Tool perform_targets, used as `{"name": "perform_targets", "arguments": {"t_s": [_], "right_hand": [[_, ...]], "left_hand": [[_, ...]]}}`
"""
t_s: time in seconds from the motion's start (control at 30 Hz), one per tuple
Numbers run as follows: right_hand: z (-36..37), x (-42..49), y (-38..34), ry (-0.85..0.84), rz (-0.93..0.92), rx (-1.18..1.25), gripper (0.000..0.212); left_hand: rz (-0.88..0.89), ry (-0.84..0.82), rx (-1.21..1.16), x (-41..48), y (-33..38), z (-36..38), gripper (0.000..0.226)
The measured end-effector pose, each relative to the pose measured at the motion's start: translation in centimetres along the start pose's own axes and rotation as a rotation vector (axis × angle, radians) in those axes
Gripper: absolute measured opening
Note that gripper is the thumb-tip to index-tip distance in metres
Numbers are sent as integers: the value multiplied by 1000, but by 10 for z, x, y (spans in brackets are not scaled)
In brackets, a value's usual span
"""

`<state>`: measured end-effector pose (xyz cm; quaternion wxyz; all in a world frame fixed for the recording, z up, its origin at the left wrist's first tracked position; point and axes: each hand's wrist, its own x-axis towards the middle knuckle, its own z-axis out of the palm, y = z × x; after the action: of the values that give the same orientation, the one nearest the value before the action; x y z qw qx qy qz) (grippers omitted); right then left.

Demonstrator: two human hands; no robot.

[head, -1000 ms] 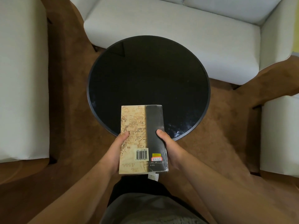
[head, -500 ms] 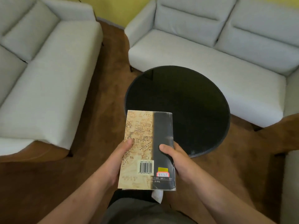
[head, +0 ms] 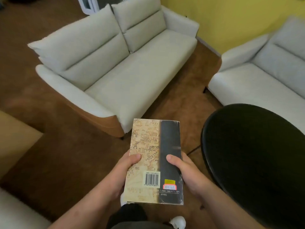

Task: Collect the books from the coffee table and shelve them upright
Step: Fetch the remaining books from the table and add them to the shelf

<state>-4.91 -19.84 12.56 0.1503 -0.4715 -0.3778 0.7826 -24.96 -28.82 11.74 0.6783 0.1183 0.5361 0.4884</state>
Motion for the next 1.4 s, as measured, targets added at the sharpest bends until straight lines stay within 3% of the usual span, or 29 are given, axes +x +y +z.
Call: {"name": "perform_targets", "arguments": {"t_s": [0.07,0.13,0.2,0.33,0.5,0.6,0.7,0.8,0.87,1.0,1.07,1.13,1.23,1.4], "right_hand": [[40,22,-4,-51,11,-36,31],[82,41,-8,-107,26,-68,29],[126,61,-13,-165,42,-106,26],[209,101,-21,-243,52,-212,30],[292,145,-33,-374,77,-322,32],[334,174,-43,-447,99,-369,30],[362,206,-52,-505,132,-387,23],[398,249,-69,-583,137,-443,43],[421,283,-81,-611,159,-480,55],[466,348,-109,-615,212,-545,62],[490,374,-124,-655,202,-586,64],[515,398,-138,-677,213,-591,62],[553,428,-152,-701,231,-598,63],[629,478,-165,-729,216,-641,58]], "left_hand": [[18,33,-33,-9,19,-39,107],[41,36,-64,-24,34,-78,106],[62,69,-91,-39,49,-115,97],[105,168,-199,-70,76,-175,57],[134,379,-308,-76,105,-248,56],[133,490,-397,-66,124,-287,27],[150,591,-464,-51,145,-320,30],[127,627,-479,-28,170,-357,18],[181,629,-538,-16,183,-381,34],[226,588,-577,3,223,-418,102],[254,581,-592,11,244,-436,116],[264,644,-615,17,267,-454,103],[252,715,-666,23,308,-477,42],[140,822,-543,30,356,-557,25]]}}
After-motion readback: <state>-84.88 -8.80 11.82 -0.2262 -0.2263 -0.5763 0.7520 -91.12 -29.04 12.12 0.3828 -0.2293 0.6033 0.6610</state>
